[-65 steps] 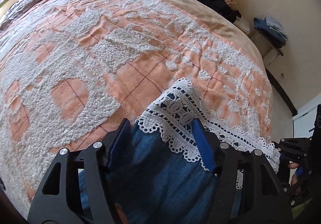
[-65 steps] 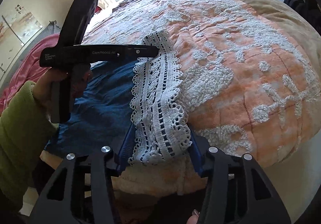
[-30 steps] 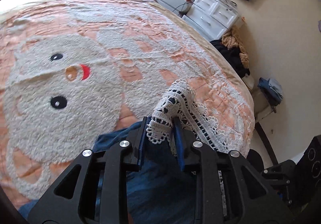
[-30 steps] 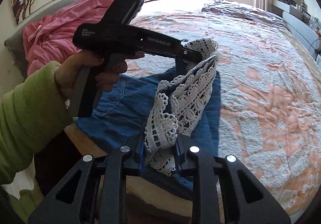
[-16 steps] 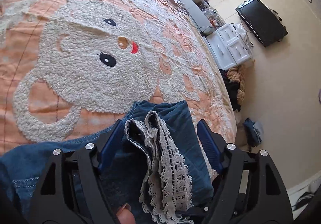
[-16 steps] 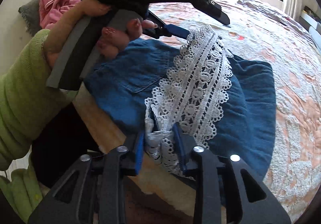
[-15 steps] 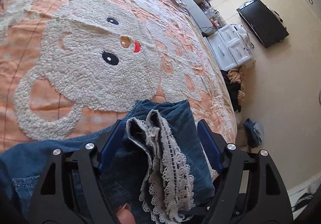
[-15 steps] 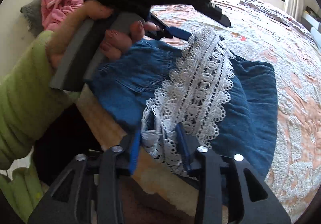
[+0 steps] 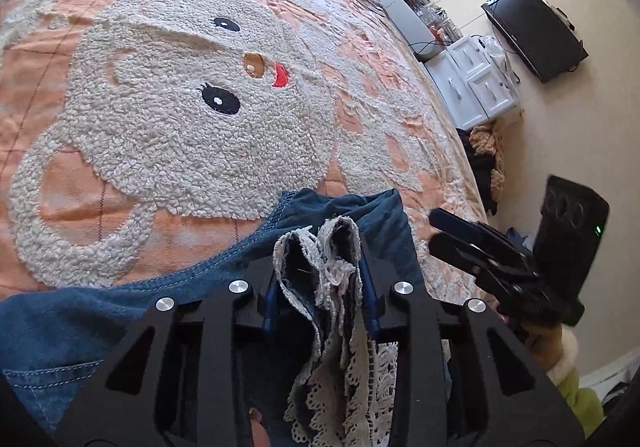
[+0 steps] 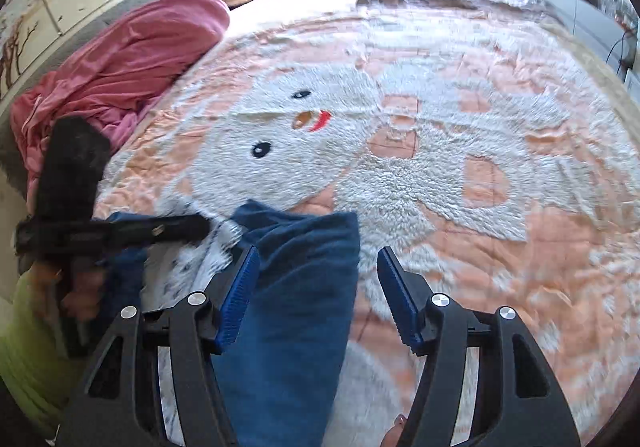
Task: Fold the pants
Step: 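Lay the lace leg onto the other leg with the right gripper and release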
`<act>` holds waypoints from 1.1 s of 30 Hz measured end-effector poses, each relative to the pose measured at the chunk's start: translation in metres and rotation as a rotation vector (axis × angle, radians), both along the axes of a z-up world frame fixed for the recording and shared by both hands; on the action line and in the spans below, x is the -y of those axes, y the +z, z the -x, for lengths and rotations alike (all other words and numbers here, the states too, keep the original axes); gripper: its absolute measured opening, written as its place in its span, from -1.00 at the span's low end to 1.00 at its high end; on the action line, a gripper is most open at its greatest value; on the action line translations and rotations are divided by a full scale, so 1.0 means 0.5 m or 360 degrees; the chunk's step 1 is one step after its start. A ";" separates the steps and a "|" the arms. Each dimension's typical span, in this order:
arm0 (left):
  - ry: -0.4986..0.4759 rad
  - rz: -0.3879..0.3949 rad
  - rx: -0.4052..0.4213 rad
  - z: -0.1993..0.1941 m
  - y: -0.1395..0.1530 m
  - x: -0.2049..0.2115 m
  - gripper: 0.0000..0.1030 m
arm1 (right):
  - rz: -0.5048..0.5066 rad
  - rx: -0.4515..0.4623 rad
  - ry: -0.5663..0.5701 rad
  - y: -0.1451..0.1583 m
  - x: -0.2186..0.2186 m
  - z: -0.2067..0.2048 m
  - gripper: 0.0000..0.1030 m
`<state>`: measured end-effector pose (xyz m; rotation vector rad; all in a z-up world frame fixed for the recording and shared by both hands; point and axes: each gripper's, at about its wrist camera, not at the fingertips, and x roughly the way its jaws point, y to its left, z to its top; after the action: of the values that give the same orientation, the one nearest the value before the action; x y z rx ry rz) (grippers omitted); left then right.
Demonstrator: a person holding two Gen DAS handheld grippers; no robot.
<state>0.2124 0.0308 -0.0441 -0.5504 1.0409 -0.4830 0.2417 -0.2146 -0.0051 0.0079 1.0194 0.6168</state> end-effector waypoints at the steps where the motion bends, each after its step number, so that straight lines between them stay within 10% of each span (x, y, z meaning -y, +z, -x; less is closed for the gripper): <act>1: -0.0005 -0.0004 0.0010 0.000 0.002 0.001 -0.67 | -0.0021 -0.0081 0.0001 -0.022 -0.003 -0.025 0.17; 2: -0.0008 0.0004 0.0027 0.001 0.006 0.001 -0.70 | -0.0040 -0.0149 -0.0001 -0.041 -0.001 -0.038 0.16; 4: -0.0024 0.0023 0.0081 0.000 0.019 0.002 -0.73 | -0.0113 -0.0277 0.0014 -0.072 -0.001 -0.056 -0.74; 9: -0.0046 -0.0022 0.0157 -0.023 0.025 0.020 -0.73 | -0.0298 -0.0211 -0.0101 -0.060 0.057 -0.041 -0.80; 15: 0.0055 -0.0174 0.0034 -0.050 -0.033 0.018 -0.55 | -0.0088 -0.0151 -0.0085 -0.089 0.016 -0.028 -0.59; 19: 0.0111 -0.0119 0.0070 -0.022 -0.006 -0.015 -0.39 | -0.0151 -0.0098 -0.0116 -0.056 0.058 -0.002 0.11; 33: 0.0185 -0.0135 0.0088 0.235 0.056 -0.008 0.00 | -0.0135 -0.0136 0.0026 -0.013 0.121 0.216 0.23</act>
<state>0.0949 0.0346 -0.0161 -0.5164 0.9663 -0.3482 0.1340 -0.2749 -0.0114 0.1013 1.0761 0.6792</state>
